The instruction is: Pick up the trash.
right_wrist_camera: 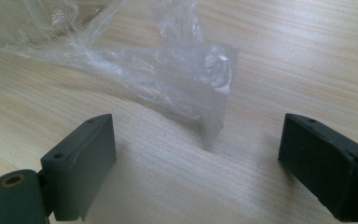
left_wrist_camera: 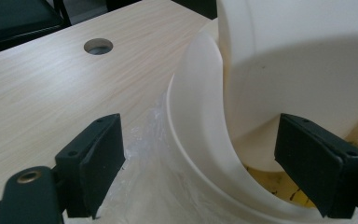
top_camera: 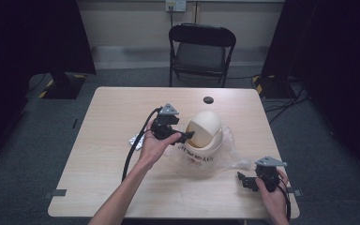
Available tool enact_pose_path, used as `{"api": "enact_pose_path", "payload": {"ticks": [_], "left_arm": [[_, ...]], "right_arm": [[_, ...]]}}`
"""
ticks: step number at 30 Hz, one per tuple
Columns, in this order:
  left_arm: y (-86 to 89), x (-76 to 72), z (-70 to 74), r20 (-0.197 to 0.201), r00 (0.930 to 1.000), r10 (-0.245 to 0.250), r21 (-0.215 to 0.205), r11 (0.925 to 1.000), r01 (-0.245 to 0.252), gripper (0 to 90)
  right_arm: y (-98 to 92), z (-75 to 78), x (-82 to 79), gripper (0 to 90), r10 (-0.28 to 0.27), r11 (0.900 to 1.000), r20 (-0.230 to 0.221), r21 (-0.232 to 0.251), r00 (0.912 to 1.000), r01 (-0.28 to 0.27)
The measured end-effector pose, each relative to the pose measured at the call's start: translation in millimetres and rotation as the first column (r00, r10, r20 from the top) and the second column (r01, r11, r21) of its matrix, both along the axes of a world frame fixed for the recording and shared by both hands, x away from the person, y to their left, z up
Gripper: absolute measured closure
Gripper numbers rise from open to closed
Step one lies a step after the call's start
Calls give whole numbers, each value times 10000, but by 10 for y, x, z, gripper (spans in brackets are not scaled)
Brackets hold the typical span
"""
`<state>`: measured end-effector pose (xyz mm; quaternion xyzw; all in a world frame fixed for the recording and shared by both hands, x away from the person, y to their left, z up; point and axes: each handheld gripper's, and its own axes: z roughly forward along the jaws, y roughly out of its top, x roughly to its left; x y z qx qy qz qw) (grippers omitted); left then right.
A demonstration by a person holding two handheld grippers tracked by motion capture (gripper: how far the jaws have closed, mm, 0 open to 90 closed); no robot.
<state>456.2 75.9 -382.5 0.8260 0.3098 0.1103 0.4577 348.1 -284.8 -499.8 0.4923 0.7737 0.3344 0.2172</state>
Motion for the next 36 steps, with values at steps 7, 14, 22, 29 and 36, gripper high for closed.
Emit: {"api": "enact_pose_path", "payload": {"ticks": [7, 14, 22, 29, 36], "left_arm": [[-35, 55, -78, 8, 10000, -66, 208, 9998, 65, 164], [-117, 111, -176, -83, 9998, -195, 342, 9992, 198, 179], [-164, 177, -238, -248, 9996, -161, 60, 9998, 163, 180], [8, 128, -131, -92, 9997, -237, -159, 9996, 236, 193], [323, 84, 23, 110, 9998, -168, -750, 9970, 176, 163]], "right_arm": [[0, 0, 0, 102, 0, 10000, -2, 3, 10000, 0], [0, 0, 0, 102, 0, 10000, -2, 5, 10000, 0], [-1, 0, 3, 102, 24, 10000, -7, 10, 10000, -24], [-1, 0, 3, 102, 31, 10000, -9, 10, 10000, -31], [-2, 2, 6, 102, 22, 10000, -40, 13, 10000, -22]]}}
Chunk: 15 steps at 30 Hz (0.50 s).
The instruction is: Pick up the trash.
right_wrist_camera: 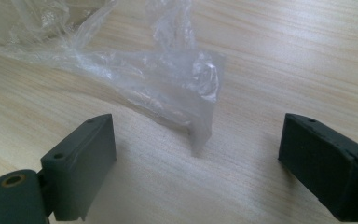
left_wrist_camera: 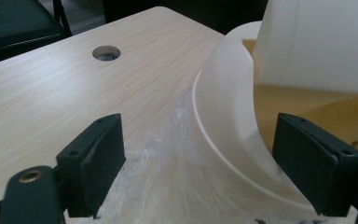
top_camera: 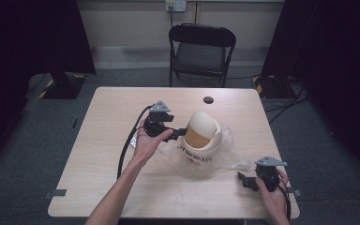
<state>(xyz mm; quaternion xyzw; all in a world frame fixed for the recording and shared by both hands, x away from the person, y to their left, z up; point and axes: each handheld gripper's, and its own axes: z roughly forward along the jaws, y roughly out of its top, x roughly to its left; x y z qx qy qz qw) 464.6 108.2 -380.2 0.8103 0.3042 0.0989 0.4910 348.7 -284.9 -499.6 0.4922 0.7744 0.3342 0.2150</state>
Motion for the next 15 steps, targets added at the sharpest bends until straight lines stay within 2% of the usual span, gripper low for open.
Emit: {"api": "enact_pose_path", "payload": {"ticks": [3, 4, 6, 7, 8, 9, 10, 11, 12, 13, 14, 15], "left_arm": [[93, -28, 28, 131, 9999, 3, 15, 10000, -3, 161], [211, -43, 43, 278, 9995, 141, 13, 9999, -141, 159], [352, -40, 24, 311, 9988, 371, -300, 9989, -361, 160], [352, -40, 24, 311, 9988, 371, -300, 9989, -361, 163], [484, -38, -28, 132, 9980, 620, -660, 9960, -610, 175], [484, -38, -28, 132, 9980, 620, -660, 9960, -610, 199], [597, -54, -92, 437, 9945, 948, -389, 9949, -932, 222], [597, -54, -92, 437, 9945, 948, -389, 9949, -932, 224], [702, -71, -157, 312, 9940, 1048, -235, 9943, -1041, 223], [751, -80, -194, 243, 9937, 1096, -305, 9936, -1089, 223], [807, -82, -225, 252, 9926, 1191, -133, 9928, -1188, 223], [807, -82, -225, 252, 9926, 1191, -133, 9928, -1188, 217]], "right_arm": [[0, 0, 2, 102, -1, 10000, -2, 0, 10000, 1], [0, 0, 3, 102, 3, 10000, 2, -1, 10000, -3], [-1, 0, 6, 102, 10, 10000, 1, 0, 10000, -10], [-1, 0, 6, 102, 10, 10000, 1, 0, 10000, -10], [-1, -1, 14, 102, 16, 10000, 23, -5, 10000, -16], [-1, -1, 14, 102, 16, 10000, 23, -5, 10000, -16], [0, -1, 20, 102, 4, 10000, 17, 0, 10000, -4], [0, -1, 20, 102, 4, 10000, 17, 0, 10000, -4], [1, 0, 31, 102, -17, 10000, 18, -27, 10000, 17], [3, -1, 37, 102, -22, 10000, 14, -6, 10000, 22], [3, -1, 39, 102, -33, 10000, 9, -6, 10000, 33], [3, -1, 40, 102, -30, 10000, 14, -9, 10000, 30]]}}
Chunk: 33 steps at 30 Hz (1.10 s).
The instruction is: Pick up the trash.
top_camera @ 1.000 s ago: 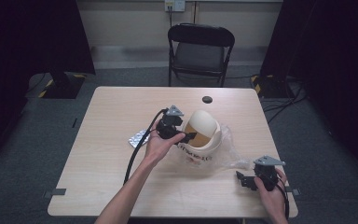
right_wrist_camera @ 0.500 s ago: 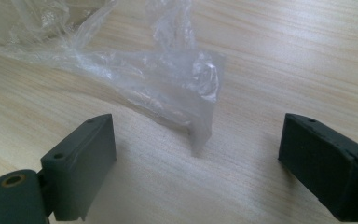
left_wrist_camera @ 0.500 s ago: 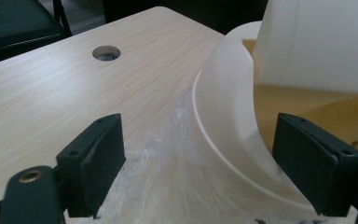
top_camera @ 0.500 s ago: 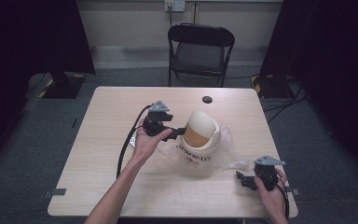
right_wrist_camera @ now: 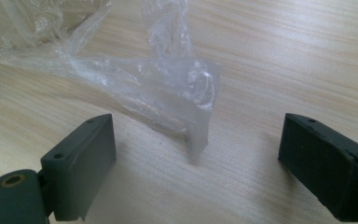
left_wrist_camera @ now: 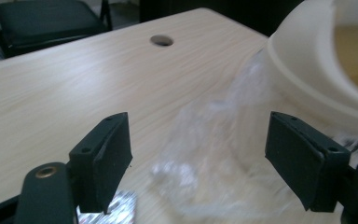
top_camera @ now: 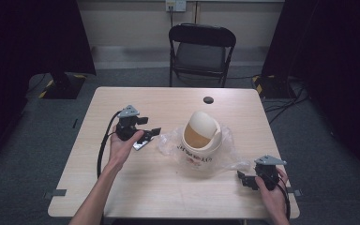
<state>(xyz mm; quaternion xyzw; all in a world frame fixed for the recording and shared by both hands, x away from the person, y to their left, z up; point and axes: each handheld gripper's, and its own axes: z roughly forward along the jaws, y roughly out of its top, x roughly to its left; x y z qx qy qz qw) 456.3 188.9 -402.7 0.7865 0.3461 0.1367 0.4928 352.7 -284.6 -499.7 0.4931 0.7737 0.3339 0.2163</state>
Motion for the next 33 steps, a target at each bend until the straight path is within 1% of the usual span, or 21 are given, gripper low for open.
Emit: {"api": "enact_pose_path", "payload": {"ticks": [1, 2, 3, 4, 6, 8, 9, 10, 11, 13, 15, 16, 17, 18, 19, 23, 25, 30, 31, 32, 33], "left_arm": [[112, 5, -61, -247, 9995, 214, 96, 9997, -212, 208], [112, 5, -61, -247, 9995, 214, 96, 9997, -212, 193], [217, 18, -120, -432, 9979, 486, 181, 9987, -479, 185], [217, 18, -120, -432, 9979, 486, 181, 9987, -479, 187], [348, 33, -220, -639, 9947, 805, 195, 9967, -794, 186], [415, 49, -287, -813, 9935, 791, 602, 9954, -743, 184], [438, 58, -313, -831, 9929, 851, 955, 9924, -771, 180], [438, 58, -313, -831, 9929, 851, 955, 9924, -771, 175], [473, 66, -361, -862, 9922, 897, 1301, 9884, -780, 174], [490, 70, -386, -940, 9910, 953, 1260, 9885, -831, 174], [542, 74, -497, -1030, 9884, 1117, 1166, 9882, -995, 178], [542, 74, -497, -1030, 9884, 1117, 1166, 9882, -995, 178], [561, 99, -591, -1334, 9851, 1081, 1365, 9866, -898, 178], [561, 99, -591, -1334, 9851, 1081, 1365, 9866, -898, 178], [559, 112, -656, -1407, 9832, 1165, 1489, 9843, -953, 178], [541, 157, -722, -1505, 9823, 1115, 1502, 9847, -888, 187], [509, 208, -772, -1465, 9831, 1101, 2002, 9765, -795, 189], [454, 231, -831, -1555, 9816, 1106, 1972, 9772, -789, 182], [423, 234, -853, -1555, 9816, 1110, 2140, 9738, -762, 182], [374, 236, -887, -1452, 9822, 1194, 2773, 9578, -754, 182], [363, 236, -911, -1491, 9825, 1113, 2683, 9609, -681, 182]], "right_arm": [[-1, 0, 0, 102, 13, 10000, -1, 2, 10000, -13], [-1, 0, 0, 102, 13, 10000, -1, 2, 10000, -13], [0, 0, 0, 102, -1, 10000, 3, 0, 10000, 1], [0, 0, 0, 102, -1, 10000, 3, 0, 10000, 1], [-1, 0, 0, 102, 14, 10000, -2, 2, 10000, -14], [0, 0, 0, 102, 13, 10000, 0, 2, 10000, -13], [0, 0, 0, 102, 13, 10000, -1, 2, 10000, -13], [0, 0, 0, 102, -1, 10000, 1, 1, 10000, 1], [0, 0, -1, 102, 12, 10000, -2, 4, 10000, -12], [0, 0, 0, 102, 0, 10000, 3, 0, 10000, 0], [0, 0, 0, 102, 1, 10000, 2, 1, 10000, -1], [0, 0, 0, 102, 8, 10000, -1, 3, 10000, -8], [-1, 0, 0, 102, 14, 10000, -1, 1, 10000, -14], [-1, 0, 0, 102, 14, 10000, -1, 1, 10000, -14], [-1, 0, 0, 102, 13, 10000, -2, 2, 10000, -13], [0, 0, 0, 102, 12, 10000, -3, 3, 10000, -12], [-1, 0, 0, 102, 14, 10000, -1, 2, 10000, -14], [-1, 0, 0, 102, 14, 10000, -3, 2, 10000, -14], [0, 0, 0, 102, 13, 10000, -3, 3, 10000, -13], [-1, 0, 0, 102, 15, 10000, -1, 3, 10000, -15], [-1, 0, 0, 102, 14, 10000, 0, 2, 10000, -14]]}}
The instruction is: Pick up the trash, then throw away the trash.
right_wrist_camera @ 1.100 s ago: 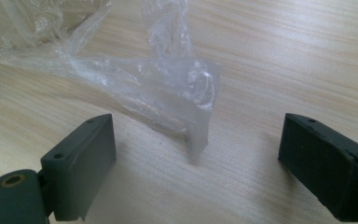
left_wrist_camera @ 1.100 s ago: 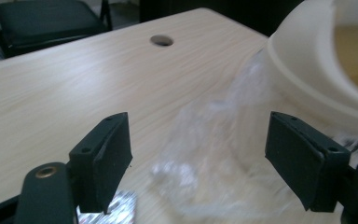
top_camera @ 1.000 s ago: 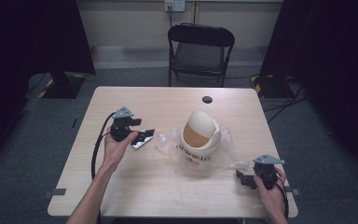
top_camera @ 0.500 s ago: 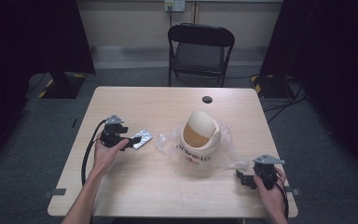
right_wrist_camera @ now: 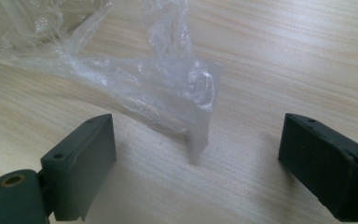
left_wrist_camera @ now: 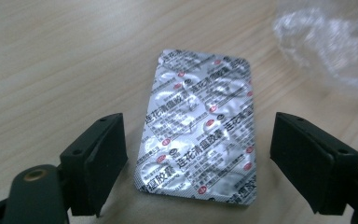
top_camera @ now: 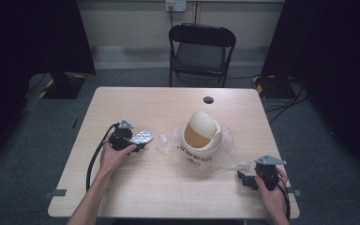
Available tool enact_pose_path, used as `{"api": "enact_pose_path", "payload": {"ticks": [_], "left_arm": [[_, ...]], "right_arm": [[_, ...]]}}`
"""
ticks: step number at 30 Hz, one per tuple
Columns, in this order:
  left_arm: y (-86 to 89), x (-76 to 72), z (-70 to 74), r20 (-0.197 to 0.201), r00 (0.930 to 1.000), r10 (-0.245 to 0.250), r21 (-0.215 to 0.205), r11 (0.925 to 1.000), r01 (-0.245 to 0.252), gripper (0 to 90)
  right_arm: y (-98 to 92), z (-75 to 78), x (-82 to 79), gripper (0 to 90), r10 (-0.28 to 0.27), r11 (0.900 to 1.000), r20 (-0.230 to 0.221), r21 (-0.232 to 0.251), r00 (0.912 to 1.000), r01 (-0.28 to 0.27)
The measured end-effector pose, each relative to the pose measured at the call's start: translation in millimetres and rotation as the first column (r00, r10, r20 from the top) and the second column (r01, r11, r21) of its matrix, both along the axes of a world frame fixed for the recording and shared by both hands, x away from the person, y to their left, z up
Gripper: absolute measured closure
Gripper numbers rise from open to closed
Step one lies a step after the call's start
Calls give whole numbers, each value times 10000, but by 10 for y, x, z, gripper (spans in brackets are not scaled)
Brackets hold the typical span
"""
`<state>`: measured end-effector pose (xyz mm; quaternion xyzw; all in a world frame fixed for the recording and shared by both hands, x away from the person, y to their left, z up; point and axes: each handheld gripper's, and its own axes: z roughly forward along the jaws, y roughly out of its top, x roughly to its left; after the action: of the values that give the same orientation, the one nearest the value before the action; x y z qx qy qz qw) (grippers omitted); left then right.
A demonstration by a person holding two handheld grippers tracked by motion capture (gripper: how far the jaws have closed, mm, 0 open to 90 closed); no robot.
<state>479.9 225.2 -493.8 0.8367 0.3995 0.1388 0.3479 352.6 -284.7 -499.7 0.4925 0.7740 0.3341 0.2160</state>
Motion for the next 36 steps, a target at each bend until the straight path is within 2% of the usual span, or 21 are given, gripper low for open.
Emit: {"api": "enact_pose_path", "payload": {"ticks": [1, 5, 7, 9, 10, 14, 16, 18, 19, 24, 27, 33, 34, 35, 36], "left_arm": [[-7, 0, -8, 61, 10000, 20, -23, 10000, -20, 158], [-6, -2, -3, 370, 9992, 154, 323, 9993, -166, 231], [2, -1, -5, 388, 9991, 185, 201, 9996, -193, 289], [31, 0, 0, 521, 9984, 202, 323, 9992, -219, 329], [39, -11, -17, 585, 9980, 244, 57, 9997, -247, 336], [55, -18, -21, 693, 9974, 176, 98, 9998, -184, 340], [49, -32, -22, 640, 9977, 220, 21, 9998, -222, 341], [51, -49, 7, 507, 9987, -13, 302, 9995, -3, 342], [50, -61, 4, 479, 9988, -54, 235, 9997, 43, 342], [102, -64, 5, 414, 9990, 151, 68, 9999, -154, 342], [83, -63, 15, 328, 9993, 196, 170, 9997, -202, 342], [75, -99, 45, 275, 9993, 243, -189, 9995, -238, 341], [74, -133, 88, 414, 9988, 257, -372, 9990, -241, 341], [74, -133, 88, 414, 9988, 257, -372, 9990, -241, 342], [74, -166, 136, 553, 9984, 133, -672, 9977, -96, 341]], "right_arm": [[1, 0, 0, 102, -13, 10000, 4, -3, 10000, 13], [1, 0, 0, 102, -13, 10000, 2, -1, 10000, 13], [0, 0, 0, 102, -4, 10000, -1, 1, 10000, 4], [0, 0, 0, 102, -4, 10000, 0, 1, 10000, 4], [1, 0, 1, 102, -14, 10000, 1, -2, 10000, 14], [0, 0, 0, 102, 0, 10000, -1, 1, 10000, 0], [0, 0, 0, 102, -2, 10000, -2, 1, 10000, 2], [0, 0, 0, 102, -1, 10000, -2, 1, 10000, 1], [1, -1, 5, 102, -15, 10000, 10, -9, 10000, 15], [8, 0, 12, 102, -78, 10000, -20, 15, 10000, 78], [7, 0, 10, 103, -67, 10000, 3, 5, 10000, 67], [7, 0, 8, 102, -66, 10000, -2, 10, 10000, 66], [7, 0, 8, 102, -64, 10000, -3, 12, 10000, 64], [7, 0, 8, 102, -64, 10000, -3, 12, 10000, 64], [5, 0, 9, 102, -49, 10000, 9, 1, 10000, 49]]}}
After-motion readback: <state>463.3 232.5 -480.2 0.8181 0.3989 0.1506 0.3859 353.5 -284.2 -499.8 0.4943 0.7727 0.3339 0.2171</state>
